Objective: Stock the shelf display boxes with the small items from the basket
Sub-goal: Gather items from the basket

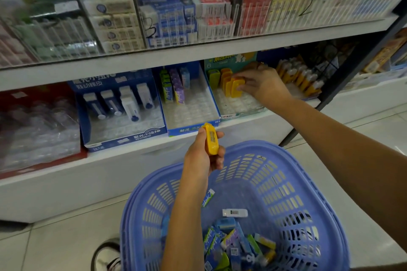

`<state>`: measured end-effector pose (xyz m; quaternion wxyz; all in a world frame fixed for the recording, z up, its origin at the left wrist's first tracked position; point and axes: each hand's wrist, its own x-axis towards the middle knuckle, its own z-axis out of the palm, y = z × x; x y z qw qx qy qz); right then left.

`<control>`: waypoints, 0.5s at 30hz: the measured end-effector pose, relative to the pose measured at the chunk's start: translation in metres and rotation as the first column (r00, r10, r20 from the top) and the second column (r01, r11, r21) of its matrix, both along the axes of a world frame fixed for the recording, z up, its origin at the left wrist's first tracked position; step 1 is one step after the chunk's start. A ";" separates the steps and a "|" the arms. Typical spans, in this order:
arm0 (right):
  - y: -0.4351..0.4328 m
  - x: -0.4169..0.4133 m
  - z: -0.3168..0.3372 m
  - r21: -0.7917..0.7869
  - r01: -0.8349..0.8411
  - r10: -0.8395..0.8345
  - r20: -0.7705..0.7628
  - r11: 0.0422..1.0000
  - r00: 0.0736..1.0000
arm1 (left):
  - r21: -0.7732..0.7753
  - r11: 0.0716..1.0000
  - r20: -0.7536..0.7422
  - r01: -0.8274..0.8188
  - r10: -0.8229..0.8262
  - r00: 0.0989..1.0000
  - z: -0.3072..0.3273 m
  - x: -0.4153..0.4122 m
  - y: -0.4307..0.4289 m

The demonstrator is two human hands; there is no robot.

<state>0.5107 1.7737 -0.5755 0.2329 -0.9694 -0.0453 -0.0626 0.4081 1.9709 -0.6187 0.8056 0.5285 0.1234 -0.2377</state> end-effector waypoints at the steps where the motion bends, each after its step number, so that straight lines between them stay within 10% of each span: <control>1: 0.000 -0.001 -0.001 -0.008 -0.012 0.012 0.009 1.000 1.000 | -0.003 1.000 0.000 -0.001 0.001 1.000 0.000 0.000 -0.001; 15: 0.002 -0.007 -0.028 -0.177 -0.059 0.089 0.167 0.982 0.982 | 0.078 0.997 0.034 -0.031 0.028 0.999 -0.006 0.002 -0.004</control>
